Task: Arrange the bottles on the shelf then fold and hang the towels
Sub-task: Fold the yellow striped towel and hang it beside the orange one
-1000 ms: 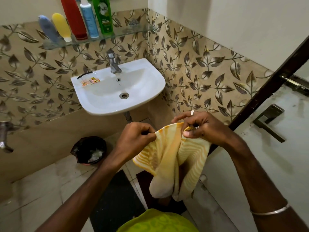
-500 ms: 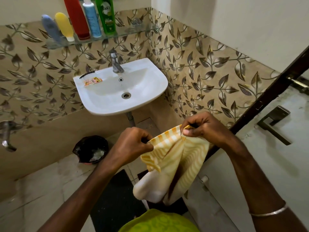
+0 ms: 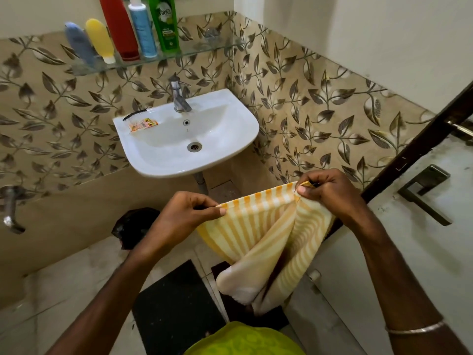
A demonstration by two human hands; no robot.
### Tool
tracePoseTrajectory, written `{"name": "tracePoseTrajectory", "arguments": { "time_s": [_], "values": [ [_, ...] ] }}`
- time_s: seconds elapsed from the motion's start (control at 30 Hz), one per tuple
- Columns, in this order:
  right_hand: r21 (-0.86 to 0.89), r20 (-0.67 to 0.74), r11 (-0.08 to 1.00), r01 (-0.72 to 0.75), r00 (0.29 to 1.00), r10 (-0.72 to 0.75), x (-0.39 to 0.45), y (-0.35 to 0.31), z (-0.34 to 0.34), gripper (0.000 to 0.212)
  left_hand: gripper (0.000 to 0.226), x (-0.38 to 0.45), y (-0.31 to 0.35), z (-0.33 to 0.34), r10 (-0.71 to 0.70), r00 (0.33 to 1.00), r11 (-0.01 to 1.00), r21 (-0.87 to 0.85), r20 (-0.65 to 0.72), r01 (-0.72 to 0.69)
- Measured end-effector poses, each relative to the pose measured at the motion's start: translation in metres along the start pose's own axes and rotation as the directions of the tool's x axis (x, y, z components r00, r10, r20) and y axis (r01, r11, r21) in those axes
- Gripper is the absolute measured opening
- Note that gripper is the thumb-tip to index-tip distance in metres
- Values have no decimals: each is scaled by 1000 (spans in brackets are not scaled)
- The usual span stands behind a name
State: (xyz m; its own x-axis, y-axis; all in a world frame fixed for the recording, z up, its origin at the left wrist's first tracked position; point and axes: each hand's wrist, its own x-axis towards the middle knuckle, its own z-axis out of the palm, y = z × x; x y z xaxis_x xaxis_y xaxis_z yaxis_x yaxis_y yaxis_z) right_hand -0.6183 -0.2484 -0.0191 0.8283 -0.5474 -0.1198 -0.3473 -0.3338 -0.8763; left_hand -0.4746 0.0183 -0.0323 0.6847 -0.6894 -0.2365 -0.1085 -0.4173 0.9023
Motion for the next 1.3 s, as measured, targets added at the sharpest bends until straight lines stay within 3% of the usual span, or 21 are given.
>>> {"name": "tracePoseTrajectory", "arguments": {
  "time_s": [0.13, 0.27, 0.43, 0.6, 0.73, 0.83, 0.97, 1.1, 1.3],
  "values": [
    [18, -114, 999, -48, 992, 50, 1, 4, -1, 13, 27, 1, -1, -5, -35, 998, 980, -194, 59, 46],
    [45, -174, 995, -88, 980, 95, 1, 11, -5, 19, 31, 3, -5, -6, -3, 989, 958, -282, 149, 45],
    [46, -243, 996, -75, 966, 84, -7, 15, -11, 15, 22, 10, 8, 1, 27, 999, 857, -516, 37, -4],
    [302, -154, 952, -58, 982, 108, -22, 12, -4, 20, 14, 21, 28, 14, 27, 997, 868, -493, -66, -56],
    [456, -7, 890, -21, 1000, 27, -27, 10, 2, 20, 29, 28, 39, 20, 39, 995, 872, -482, -94, -80],
    [395, 82, 917, 57, 992, -97, -28, 8, 1, 33, 34, 31, 41, 25, 11, 995, 831, -552, -102, -66],
    [260, -8, 937, 232, 971, -239, -26, -1, 2, 24, 23, 30, 40, 27, -20, 993, 790, -610, -117, -56],
    [61, -21, 930, 363, 932, -363, -18, -3, 9, 14, 21, 28, 37, 25, 33, 990, 828, -552, -138, -104],
    [203, 97, 878, 432, 884, -457, -17, -20, 39, 14, 27, 19, 40, 25, 120, 976, 877, -440, -183, -190]
  ]
}}
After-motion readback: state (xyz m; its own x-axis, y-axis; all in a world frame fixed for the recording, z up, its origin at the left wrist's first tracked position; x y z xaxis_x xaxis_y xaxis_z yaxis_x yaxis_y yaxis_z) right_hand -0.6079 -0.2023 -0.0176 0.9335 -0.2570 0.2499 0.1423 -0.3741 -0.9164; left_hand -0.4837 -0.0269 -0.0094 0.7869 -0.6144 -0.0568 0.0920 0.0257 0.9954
